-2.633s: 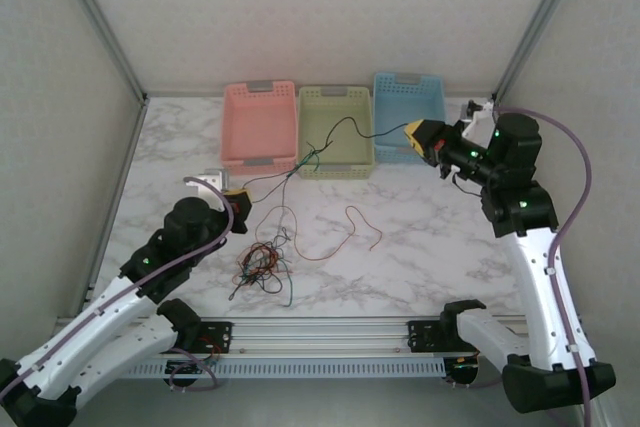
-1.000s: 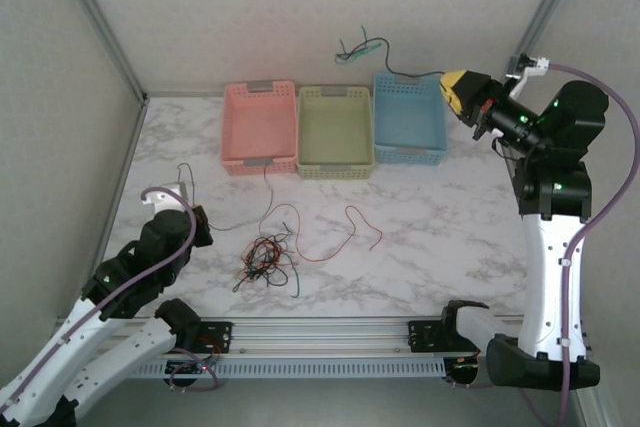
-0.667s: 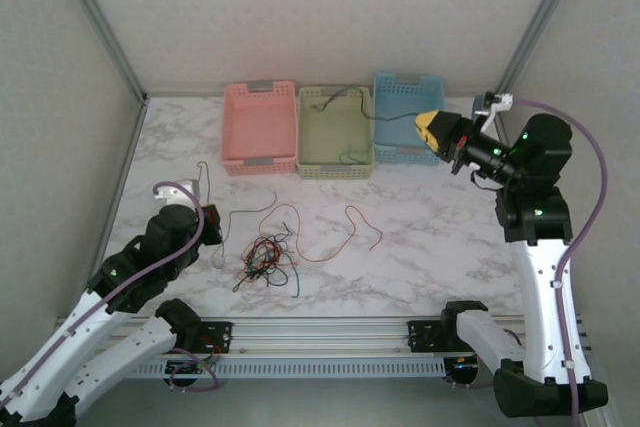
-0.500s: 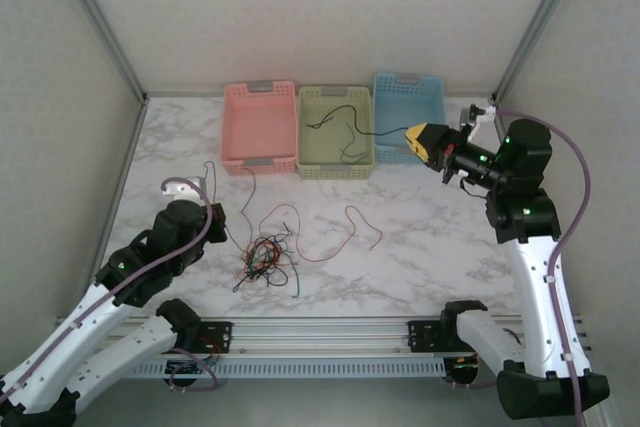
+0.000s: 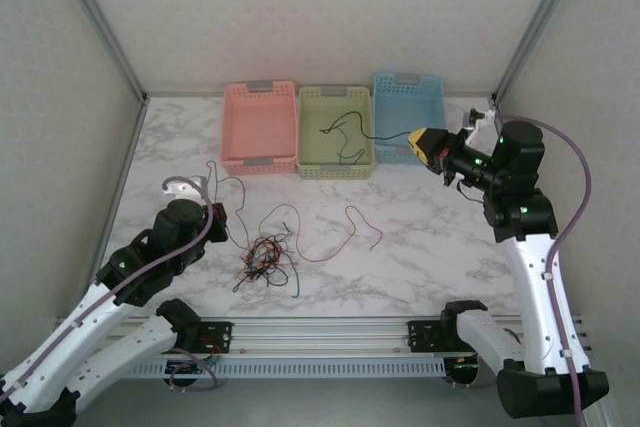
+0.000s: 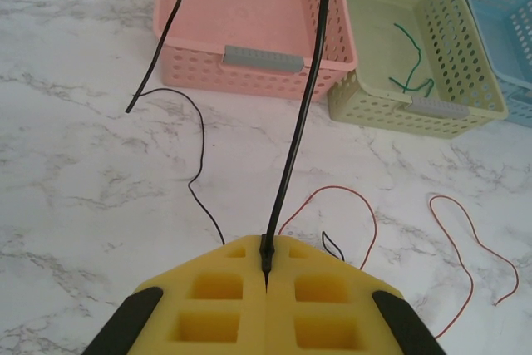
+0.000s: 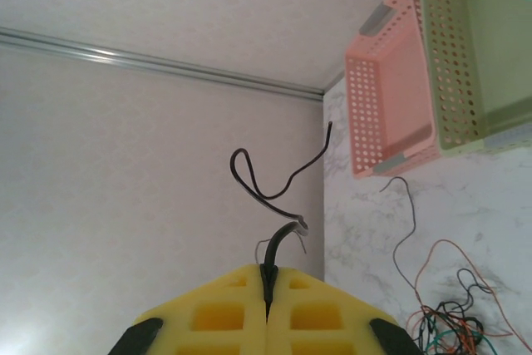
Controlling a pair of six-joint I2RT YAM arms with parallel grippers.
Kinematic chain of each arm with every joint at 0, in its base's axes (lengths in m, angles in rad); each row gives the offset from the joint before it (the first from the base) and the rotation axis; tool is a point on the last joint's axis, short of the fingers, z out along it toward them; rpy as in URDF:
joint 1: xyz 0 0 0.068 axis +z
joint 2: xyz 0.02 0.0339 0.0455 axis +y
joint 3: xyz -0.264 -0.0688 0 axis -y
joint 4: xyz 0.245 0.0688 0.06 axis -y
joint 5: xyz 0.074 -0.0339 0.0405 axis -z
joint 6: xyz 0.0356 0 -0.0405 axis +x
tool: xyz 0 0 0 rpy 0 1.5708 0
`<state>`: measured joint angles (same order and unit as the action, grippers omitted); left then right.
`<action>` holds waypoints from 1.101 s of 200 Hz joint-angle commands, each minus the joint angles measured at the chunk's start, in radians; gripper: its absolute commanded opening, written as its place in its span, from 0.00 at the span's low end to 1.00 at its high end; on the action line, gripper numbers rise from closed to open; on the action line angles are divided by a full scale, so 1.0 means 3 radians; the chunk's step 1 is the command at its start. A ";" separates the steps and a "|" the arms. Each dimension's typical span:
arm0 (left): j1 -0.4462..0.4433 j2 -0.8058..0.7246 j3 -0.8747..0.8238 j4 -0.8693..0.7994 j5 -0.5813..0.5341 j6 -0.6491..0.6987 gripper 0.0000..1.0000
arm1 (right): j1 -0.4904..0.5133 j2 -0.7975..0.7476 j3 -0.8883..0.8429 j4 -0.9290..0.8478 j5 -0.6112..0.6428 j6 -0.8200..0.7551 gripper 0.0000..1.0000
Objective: Untangle the cables
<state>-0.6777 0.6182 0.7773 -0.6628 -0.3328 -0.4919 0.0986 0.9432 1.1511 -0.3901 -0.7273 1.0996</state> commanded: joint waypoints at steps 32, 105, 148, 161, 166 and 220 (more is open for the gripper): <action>0.0030 0.0056 -0.0024 0.0101 0.0065 0.0067 0.00 | 0.0024 0.0029 -0.0201 -0.0217 0.0139 -0.0369 0.00; 0.0027 0.0097 0.0081 0.0094 0.0122 0.0116 0.00 | 0.0028 -0.0062 -0.0591 -0.0438 0.0242 -0.0686 0.00; 0.0029 0.0080 0.0090 0.0110 0.0202 0.0149 0.00 | 0.0028 -0.0019 -0.0618 -0.0451 0.0361 -0.0796 0.00; 0.0030 0.0080 0.0096 0.0110 0.0219 0.0156 0.00 | 0.0028 0.0013 -0.0544 -0.0495 0.0628 -0.0950 0.00; 0.0029 0.0082 0.0094 0.0113 0.0226 0.0160 0.00 | 0.0032 0.0015 -0.0498 -0.0537 0.0790 -0.1049 0.00; 0.0029 0.0102 0.0124 0.0128 0.0377 0.0220 0.00 | 0.0049 0.0562 0.0149 -0.0157 0.1907 -0.1544 0.00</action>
<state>-0.6769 0.6445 0.7776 -0.6468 -0.2611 -0.4557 0.1085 1.0161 1.0744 -0.5312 -0.3286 0.7311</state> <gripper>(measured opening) 0.050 0.051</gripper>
